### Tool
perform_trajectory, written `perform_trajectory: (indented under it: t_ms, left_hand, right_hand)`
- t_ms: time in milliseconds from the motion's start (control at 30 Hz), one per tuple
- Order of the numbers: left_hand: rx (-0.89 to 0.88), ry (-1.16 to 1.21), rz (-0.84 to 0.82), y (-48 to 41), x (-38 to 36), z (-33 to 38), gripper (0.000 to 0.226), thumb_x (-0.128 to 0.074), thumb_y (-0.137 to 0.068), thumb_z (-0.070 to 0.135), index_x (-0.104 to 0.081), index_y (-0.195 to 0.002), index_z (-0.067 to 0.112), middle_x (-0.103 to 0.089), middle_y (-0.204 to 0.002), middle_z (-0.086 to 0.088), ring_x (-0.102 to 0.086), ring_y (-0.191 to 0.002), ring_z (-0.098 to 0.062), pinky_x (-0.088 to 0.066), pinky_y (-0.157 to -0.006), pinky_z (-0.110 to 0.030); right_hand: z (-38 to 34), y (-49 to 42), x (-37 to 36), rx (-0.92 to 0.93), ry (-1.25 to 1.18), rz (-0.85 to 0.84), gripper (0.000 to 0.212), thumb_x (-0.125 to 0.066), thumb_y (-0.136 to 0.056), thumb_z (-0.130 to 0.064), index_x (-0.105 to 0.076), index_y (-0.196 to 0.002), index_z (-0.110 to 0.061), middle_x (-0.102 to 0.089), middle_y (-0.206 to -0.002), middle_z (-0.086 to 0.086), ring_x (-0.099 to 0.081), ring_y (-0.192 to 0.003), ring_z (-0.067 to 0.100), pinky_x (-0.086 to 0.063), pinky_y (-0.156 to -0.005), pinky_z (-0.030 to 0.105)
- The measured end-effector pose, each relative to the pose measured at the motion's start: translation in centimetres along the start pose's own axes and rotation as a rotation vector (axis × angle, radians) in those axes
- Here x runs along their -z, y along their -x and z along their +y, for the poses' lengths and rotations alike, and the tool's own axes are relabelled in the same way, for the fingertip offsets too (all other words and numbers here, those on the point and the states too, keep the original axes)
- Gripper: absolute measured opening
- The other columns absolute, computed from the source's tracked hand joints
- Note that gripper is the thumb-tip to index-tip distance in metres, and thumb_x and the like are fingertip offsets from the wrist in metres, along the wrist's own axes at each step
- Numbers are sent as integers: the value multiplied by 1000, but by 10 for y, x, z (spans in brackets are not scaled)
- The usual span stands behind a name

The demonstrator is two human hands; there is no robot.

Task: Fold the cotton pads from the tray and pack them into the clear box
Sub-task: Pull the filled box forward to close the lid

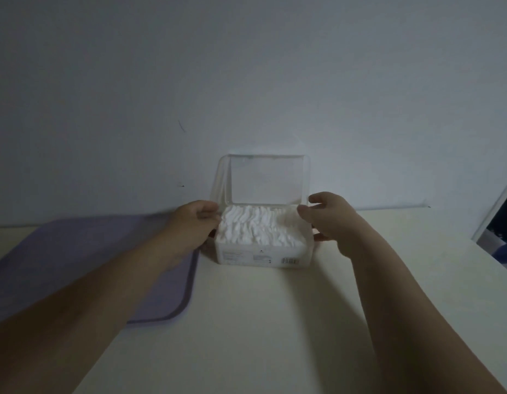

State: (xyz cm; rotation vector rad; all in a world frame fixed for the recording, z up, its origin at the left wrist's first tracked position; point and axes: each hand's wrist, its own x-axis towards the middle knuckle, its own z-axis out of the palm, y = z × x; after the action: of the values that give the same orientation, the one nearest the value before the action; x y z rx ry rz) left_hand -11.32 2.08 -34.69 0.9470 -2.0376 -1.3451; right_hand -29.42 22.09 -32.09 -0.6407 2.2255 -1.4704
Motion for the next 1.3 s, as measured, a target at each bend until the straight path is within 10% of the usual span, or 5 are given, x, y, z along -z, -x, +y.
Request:
perform_trajectory:
  t_ms: [233,500,767,933,1300]
  left_hand:
    - [-174,-199,19,7,-1,-8,23,-57,-104,22,-68,-123,20,-71,-115,7,-68,-104,-12,-50,-89,-24]
    - [-227,-210,83,14,1,-11,48,-61,-100,25,-46,-146,25,-59,-133,5,-60,-120,-17,-50,-104,-37]
    - [-474,-415,-40,42,14,8,59,-62,-85,4,-59,-140,23,-49,-142,15,-49,-129,-2,-40,-114,-24]
    - [-572,-640,-106,54,3,6,49,-75,-87,25,-66,-135,27,-56,-150,7,-47,-141,-7,-24,-116,-14]
    - [-669,-612,23,59,-9,0,23,-73,-88,19,-74,-111,19,-72,-121,-1,-61,-117,-16,-55,-96,-42]
  right_hand:
    - [13,-7,-28,135,-185,-47,71,-55,-97,-5,-33,-158,-35,-64,-124,1,-66,-100,12,-52,-79,21]
    - [12,0,-37,174,-460,-34,54,-46,-85,16,-50,-121,-25,-58,-133,3,-65,-113,19,-54,-69,26]
    - [-24,18,8,326,183,-250,75,-51,-77,14,-62,-132,-37,-56,-140,-6,-57,-128,36,-54,-90,35]
    - [-34,31,-3,324,713,-387,68,-76,-90,-31,-47,-150,-40,-28,-167,-9,-41,-144,19,-37,-112,33]
    - [-26,20,-24,229,549,-189,53,-90,-73,-13,-75,-119,-34,-66,-133,-3,-69,-103,23,-59,-91,33]
